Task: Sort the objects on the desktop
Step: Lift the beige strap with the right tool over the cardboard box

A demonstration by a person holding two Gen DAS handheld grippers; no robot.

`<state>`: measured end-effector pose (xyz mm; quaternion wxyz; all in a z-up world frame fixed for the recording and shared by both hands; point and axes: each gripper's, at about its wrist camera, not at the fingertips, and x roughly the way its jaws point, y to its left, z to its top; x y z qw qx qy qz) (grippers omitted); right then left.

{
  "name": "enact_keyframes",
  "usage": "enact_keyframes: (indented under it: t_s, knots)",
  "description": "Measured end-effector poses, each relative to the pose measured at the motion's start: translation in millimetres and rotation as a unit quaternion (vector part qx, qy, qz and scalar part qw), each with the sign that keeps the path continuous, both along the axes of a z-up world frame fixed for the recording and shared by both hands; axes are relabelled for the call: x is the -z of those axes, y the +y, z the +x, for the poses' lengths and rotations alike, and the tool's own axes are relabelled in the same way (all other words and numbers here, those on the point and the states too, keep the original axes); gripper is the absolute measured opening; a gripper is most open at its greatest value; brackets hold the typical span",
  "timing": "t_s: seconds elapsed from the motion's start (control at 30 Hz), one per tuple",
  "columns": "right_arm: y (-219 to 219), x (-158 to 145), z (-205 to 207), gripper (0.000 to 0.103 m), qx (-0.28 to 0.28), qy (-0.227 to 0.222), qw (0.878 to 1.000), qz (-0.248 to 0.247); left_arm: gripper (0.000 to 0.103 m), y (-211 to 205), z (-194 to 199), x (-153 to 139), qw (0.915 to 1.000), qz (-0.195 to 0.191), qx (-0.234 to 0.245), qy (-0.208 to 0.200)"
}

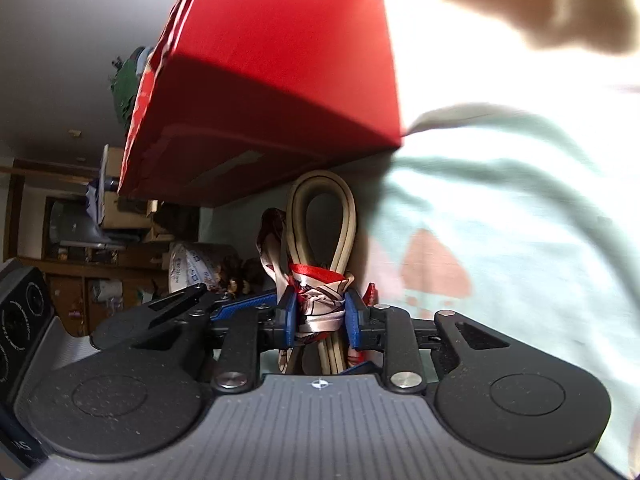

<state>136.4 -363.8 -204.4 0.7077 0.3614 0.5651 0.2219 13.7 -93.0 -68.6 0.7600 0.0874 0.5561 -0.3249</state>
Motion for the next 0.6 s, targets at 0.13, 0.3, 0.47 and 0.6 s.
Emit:
enact_keyframes:
  t_s: [0.13,0.3,0.47,0.6]
  knots:
    - [-30,-17,-14,0.027,0.032,-0.008,0.999,-0.006,0.068,-21,-4,-15,0.9988,-0.024,0.042,-0.002]
    - [-76,-51,-33,0.027,0.078,-0.056,0.995,-0.024,0.068,-56,-14,-45,0.9922,-0.056,0.102,-0.045]
    - [-96,-98,-40,0.027,0.113,-0.123,0.985,-0.039,0.068,-79,-8,-84,0.9829,-0.098,0.127,-0.091]
    - [-86,-136,-23,0.027,0.115,-0.178,0.976,-0.045,0.068,-82,4,-121,0.9745,-0.124,0.131,-0.133]
